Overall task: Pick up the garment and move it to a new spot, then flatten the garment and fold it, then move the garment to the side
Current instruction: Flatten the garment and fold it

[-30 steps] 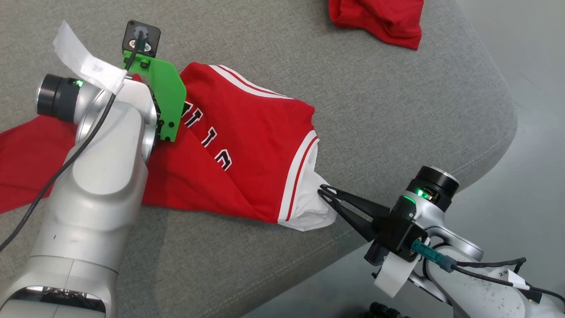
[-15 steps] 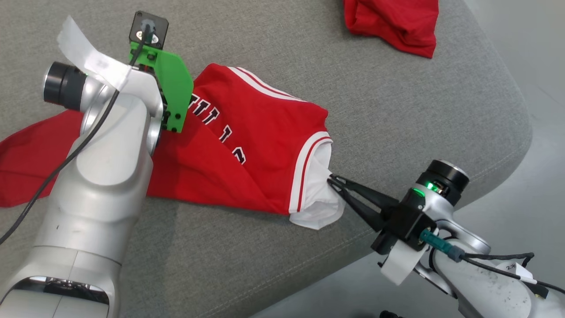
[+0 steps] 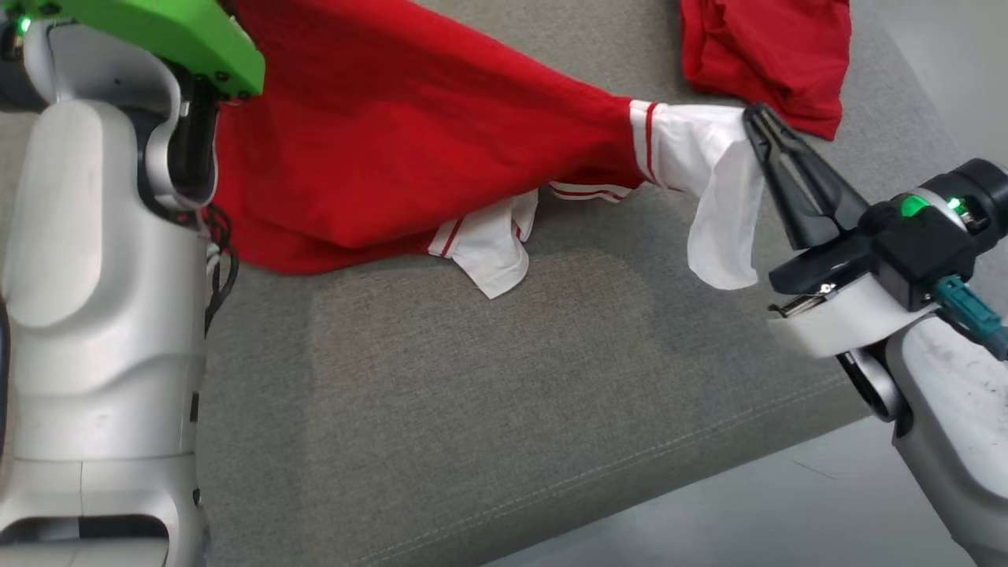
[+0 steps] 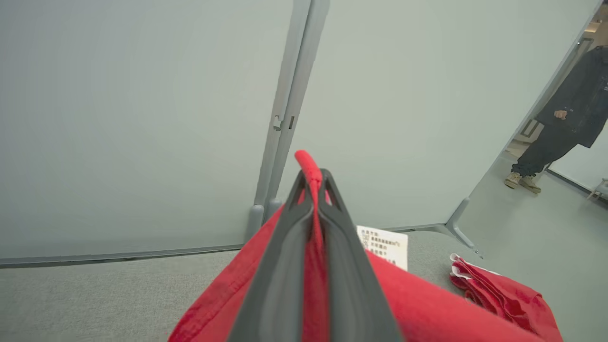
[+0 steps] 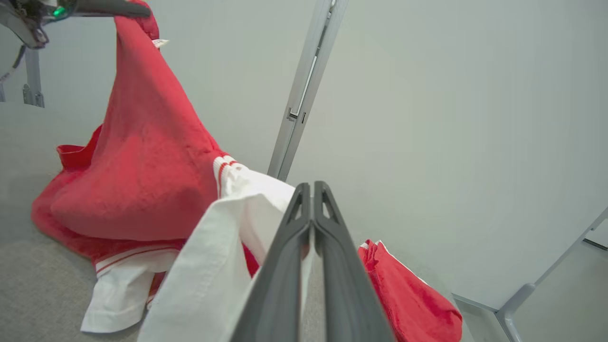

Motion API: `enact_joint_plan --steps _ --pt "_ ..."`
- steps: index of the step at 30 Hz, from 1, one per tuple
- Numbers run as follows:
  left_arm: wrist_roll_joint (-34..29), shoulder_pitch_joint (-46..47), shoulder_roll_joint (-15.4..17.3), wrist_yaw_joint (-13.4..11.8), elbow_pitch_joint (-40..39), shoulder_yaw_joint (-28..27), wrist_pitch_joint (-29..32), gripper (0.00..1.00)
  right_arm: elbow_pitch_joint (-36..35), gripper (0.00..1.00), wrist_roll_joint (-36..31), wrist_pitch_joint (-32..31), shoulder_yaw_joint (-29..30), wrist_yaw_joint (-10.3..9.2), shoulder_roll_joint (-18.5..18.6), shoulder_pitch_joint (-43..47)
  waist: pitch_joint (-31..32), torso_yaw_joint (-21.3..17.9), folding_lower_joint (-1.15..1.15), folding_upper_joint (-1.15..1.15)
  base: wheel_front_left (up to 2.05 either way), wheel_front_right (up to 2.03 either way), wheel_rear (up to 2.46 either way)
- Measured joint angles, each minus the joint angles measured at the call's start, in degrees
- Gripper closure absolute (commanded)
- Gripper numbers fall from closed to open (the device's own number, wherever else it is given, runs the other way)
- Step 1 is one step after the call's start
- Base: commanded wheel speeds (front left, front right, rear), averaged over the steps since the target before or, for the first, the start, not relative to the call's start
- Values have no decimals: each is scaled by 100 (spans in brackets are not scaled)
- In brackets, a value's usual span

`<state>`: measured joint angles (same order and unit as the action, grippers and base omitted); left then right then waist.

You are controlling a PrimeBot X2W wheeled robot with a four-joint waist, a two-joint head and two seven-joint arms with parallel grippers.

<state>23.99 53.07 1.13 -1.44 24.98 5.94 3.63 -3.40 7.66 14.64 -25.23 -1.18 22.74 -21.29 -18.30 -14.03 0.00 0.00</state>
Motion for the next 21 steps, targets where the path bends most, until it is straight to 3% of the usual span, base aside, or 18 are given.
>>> enact_joint_plan --steps 4,8,14,18,21 --pt "157 -569 1 67 -234 -167 -322 100 -172 100 201 1 102 20 36 10 94 161 0 0 0 0 0" --pt "694 -1722 5 226 -588 -187 -493 100 -556 100 502 1 85 267 125 347 286 398 0 0 0 0 0" --pt "1259 -2703 21 244 -1413 -226 -676 100 -946 100 673 2 187 312 301 929 521 574 0 0 0 0 0" --pt "1257 -3167 25 244 -1605 8 -538 100 -791 100 884 1 -90 564 336 1335 584 665 0 0 0 0 0" --pt "1233 -3235 43 279 -1578 215 -358 100 -522 100 904 2 -364 779 354 1113 563 683 0 0 0 0 0"
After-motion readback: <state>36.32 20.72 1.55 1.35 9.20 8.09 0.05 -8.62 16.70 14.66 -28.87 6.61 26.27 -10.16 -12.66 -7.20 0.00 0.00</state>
